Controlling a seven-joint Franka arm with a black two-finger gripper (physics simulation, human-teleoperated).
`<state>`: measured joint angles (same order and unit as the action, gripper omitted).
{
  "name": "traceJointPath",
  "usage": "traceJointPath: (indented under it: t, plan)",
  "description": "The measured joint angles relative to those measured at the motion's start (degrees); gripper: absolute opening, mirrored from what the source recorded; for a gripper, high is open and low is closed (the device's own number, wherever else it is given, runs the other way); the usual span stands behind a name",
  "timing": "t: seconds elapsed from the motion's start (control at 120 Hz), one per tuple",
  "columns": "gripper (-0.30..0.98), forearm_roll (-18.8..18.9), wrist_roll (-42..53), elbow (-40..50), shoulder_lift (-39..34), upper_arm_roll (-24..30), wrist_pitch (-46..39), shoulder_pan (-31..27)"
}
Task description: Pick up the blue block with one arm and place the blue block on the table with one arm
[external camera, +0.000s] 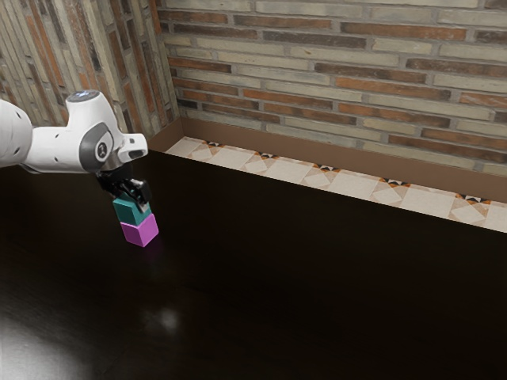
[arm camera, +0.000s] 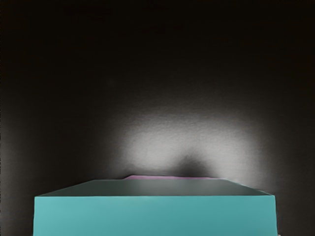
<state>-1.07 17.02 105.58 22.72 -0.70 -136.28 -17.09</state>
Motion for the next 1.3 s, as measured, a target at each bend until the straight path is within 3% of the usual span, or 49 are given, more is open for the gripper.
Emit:
traceJointPath:
  t: [0.15, 0.55, 0.742, 1.15, 1.3]
  plan:
    - [0.42, -0.1, -0.1, 0.0, 0.0, 0.0, -0.1, 0.0]
    - [0.38, 0.1, -0.6, -0.1, -0.6, 0.0, 0.2, 0.3]
    - [0.37, 0.9, -0.9, -3.7, -0.1, 0.0, 0.8, 6.4]
    - [0.37, -0.1, -1.3, -7.9, 7.1, -0.1, 1.8, 9.8]
    - [0.51, -0.5, -1.1, -8.0, 7.4, -0.1, 1.9, 9.9]
